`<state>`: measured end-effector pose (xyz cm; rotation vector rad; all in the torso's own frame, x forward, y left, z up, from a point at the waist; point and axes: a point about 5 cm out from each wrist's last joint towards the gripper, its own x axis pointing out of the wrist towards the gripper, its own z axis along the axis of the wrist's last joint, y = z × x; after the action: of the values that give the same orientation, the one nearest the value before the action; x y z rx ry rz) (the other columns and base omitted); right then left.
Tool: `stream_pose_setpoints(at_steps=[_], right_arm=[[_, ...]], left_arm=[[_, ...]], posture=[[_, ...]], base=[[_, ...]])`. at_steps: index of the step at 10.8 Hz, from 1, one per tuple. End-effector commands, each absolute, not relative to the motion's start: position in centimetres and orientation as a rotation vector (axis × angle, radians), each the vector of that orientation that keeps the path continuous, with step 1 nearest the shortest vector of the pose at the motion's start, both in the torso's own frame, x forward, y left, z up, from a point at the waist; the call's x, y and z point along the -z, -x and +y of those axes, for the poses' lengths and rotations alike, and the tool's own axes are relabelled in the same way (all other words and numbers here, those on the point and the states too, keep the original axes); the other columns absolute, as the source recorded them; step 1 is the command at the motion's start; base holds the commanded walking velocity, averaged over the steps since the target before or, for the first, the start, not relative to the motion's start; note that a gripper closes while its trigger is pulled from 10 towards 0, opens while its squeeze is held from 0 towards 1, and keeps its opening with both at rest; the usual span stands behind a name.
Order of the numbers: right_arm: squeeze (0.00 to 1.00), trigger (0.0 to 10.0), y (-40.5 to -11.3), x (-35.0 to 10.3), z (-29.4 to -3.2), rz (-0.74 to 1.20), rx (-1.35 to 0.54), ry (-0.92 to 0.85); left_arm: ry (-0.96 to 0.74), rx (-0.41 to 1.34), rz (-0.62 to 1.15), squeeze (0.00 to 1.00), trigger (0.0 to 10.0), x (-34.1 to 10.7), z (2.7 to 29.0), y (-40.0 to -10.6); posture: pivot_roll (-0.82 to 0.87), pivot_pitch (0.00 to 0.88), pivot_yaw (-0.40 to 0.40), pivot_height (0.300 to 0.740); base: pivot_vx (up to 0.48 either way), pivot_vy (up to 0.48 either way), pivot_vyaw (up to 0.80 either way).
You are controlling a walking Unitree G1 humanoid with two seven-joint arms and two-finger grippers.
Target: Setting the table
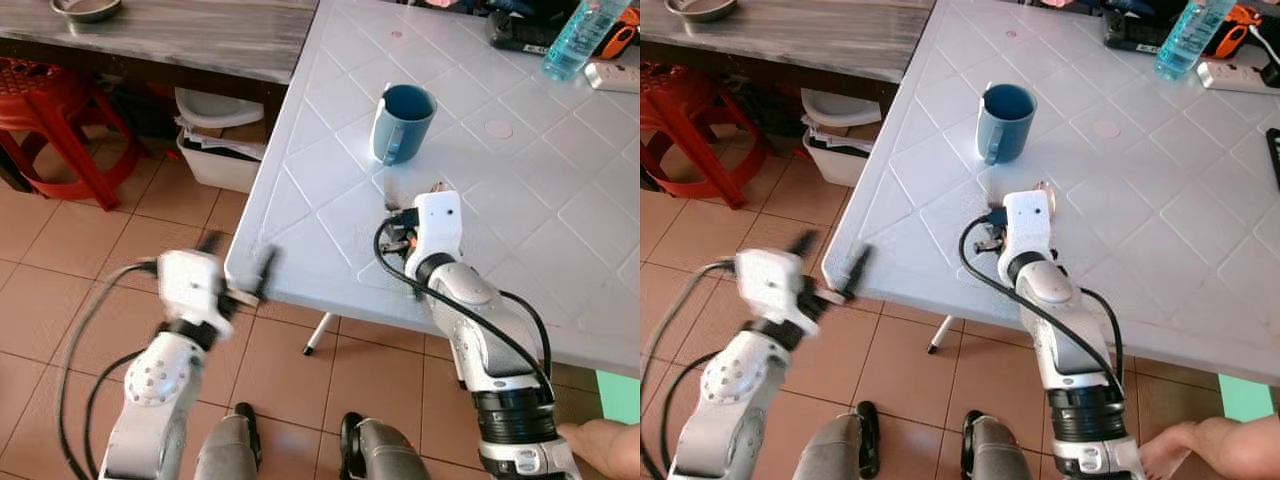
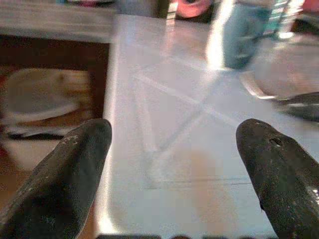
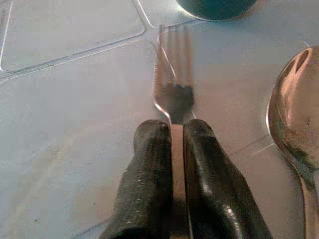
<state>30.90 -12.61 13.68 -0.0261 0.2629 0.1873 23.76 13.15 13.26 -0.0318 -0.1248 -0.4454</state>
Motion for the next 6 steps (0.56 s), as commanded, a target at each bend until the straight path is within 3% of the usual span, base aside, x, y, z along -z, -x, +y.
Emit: stream_pose_setpoints(at_steps=[1,5,6], right_arm=[[0.00,0.0,-29.4,-8.2,-14.4,0.522,-0.105,0.045],[0.00,0.0,-29.3,-8.1,-14.1,0.520,-0.104,0.025],[0.00,0.0,-29.4,-8.5,-14.1,0.507,-0.095,-0.007]], left_arm=[[0.041,0.502,-0.106,0.00,10.0,-13.1,12.7,-23.2],[0.013,0.538,-0.098,0.00,10.0,-13.2,12.8,-23.3],[-0.066,0.328,-0.046,0.00,10.0,-12.4,14.6,-24.6]], posture=[[0.00,0.251,-0.024,0.740],[0.01,0.256,-0.015,0.740],[0.00,0.259,-0.015,0.740]], base=[[0.000,0.000,0.00],[0.000,0.000,0.00],[0.000,0.000,0.00]])
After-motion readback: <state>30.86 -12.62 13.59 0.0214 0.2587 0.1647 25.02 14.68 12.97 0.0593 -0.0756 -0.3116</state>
